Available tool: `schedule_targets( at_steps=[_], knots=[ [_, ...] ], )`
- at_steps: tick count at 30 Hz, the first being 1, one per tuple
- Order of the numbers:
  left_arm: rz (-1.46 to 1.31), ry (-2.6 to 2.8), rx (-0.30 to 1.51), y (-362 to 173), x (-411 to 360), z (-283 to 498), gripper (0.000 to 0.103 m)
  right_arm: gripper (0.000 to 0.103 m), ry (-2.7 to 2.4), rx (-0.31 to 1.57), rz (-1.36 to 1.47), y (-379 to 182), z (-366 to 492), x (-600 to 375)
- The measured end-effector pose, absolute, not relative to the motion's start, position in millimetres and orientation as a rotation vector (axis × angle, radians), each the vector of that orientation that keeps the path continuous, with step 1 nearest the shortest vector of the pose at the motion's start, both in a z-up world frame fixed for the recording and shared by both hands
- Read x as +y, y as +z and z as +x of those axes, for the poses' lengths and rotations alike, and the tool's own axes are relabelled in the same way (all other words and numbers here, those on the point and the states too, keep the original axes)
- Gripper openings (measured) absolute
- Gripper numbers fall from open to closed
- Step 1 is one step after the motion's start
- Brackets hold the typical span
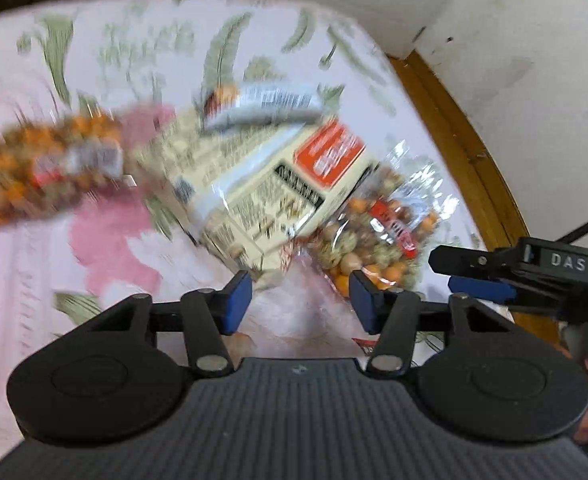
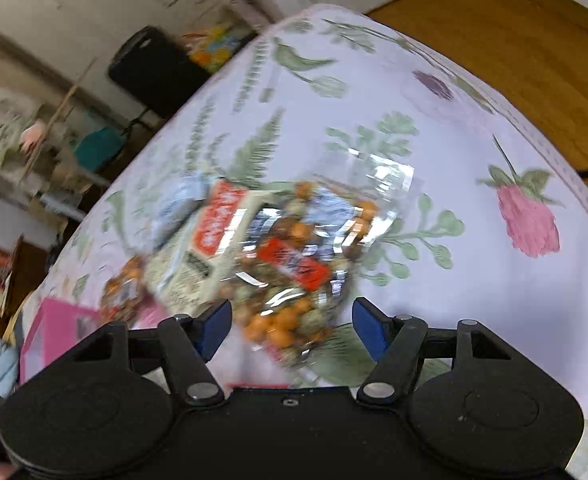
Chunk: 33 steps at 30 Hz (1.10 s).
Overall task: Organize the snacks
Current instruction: 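Move both grippers to the clear bags of coated peanuts, then grasp a clear coated-peanut bag with the left gripper while the right grasps another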
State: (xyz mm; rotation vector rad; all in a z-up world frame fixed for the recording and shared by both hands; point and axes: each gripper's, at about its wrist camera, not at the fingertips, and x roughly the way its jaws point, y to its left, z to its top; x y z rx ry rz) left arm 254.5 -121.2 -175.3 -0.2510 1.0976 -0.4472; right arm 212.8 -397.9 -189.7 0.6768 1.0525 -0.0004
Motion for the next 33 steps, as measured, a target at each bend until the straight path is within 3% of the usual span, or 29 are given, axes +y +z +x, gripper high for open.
schedule_targets(
  at_steps=[2,6,7,8,9,12,22,24,25,26,33],
  knots=[
    [-0.293,-0.435,1.124,-192.1,-126.0,256.2,0.043,0.064,-0.008,1.06,0.73,-203.8,214.8,-404.2],
    [-0.436,-0.405,1.12,-212.1,-126.3,252.6,0.041,0.057,0.011,1.069,0.788,-221.6,218.7,-408.2],
    [-0.445,-0.412,1.108,-212.3,-127.3,251.1,0.032,0.057,0.01,1.064,0.789,-224.0,219.1,-407.6],
    [-0.449,-0.432,1.106,-212.1,-129.0,250.6,0.018,0.057,0.012,1.059,0.781,-225.3,219.6,-406.0],
    [-0.449,-0.448,1.114,-211.9,-130.9,249.6,0.011,0.056,0.016,1.056,0.771,-225.3,220.2,-403.9],
    [-0.441,-0.484,1.135,-208.2,-137.3,247.1,0.003,0.044,0.064,1.062,0.772,-223.3,222.6,-399.4],
    [-0.389,-0.548,1.269,-195.2,-140.3,214.1,0.008,0.047,0.09,1.2,0.684,-212.3,222.7,-391.5],
    [-0.332,-0.56,1.293,-189.2,-143.6,213.7,0.023,0.051,0.094,1.209,0.68,-211.5,222.8,-388.7],
    [-0.267,-0.564,1.289,-183.8,-146.1,211.9,0.042,0.056,0.102,1.203,0.688,-212.6,221.4,-389.5],
    [-0.201,-0.56,1.271,-178.7,-148.4,210.0,0.049,0.058,0.116,1.198,0.689,-212.1,221.4,-388.3],
    [-0.106,-0.564,1.121,-159.0,-144.1,217.0,0.05,0.063,0.106,1.195,0.713,-214.9,223.0,-389.7]
  ],
)
